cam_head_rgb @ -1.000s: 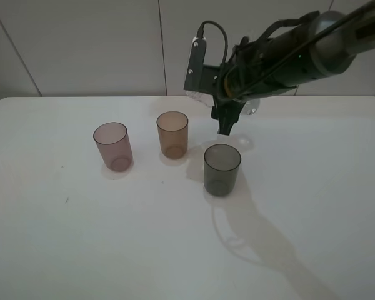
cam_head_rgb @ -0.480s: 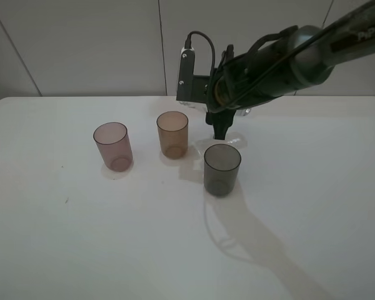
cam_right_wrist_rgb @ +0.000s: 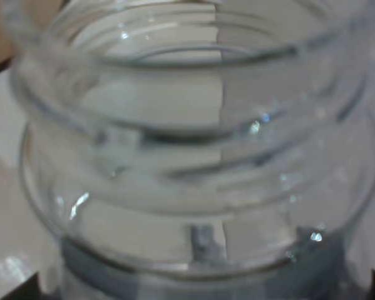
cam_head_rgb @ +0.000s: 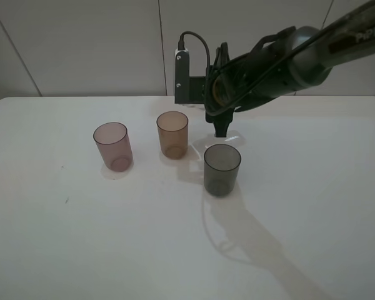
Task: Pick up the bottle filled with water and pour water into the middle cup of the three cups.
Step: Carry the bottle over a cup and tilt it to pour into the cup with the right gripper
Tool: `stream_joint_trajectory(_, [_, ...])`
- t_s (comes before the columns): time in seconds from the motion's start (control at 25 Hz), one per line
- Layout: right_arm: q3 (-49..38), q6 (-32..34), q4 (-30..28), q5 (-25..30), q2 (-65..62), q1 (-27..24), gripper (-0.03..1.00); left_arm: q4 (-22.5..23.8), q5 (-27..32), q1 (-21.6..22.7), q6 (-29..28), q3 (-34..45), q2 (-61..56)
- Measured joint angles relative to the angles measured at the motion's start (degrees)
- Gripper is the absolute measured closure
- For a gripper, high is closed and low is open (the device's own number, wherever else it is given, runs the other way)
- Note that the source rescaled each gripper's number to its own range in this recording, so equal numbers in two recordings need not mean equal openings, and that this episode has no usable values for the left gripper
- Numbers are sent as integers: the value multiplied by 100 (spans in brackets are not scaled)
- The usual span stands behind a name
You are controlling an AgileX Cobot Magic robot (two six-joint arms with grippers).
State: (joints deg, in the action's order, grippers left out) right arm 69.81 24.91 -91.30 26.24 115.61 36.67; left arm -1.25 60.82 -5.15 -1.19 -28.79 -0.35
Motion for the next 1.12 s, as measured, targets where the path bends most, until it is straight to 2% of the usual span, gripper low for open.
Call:
stream_joint_trajectory(0.48, [0, -30, -352, 151, 130, 186, 97, 0, 0, 0, 0, 0, 0])
stream_joint_trajectory(0.84, [0, -441, -612, 293, 192, 196, 97, 0, 0, 0, 0, 0, 0])
stream_joint_trajectory(1.12, [0, -479, -766, 372, 192, 196, 97, 0, 0, 0, 0, 0, 0])
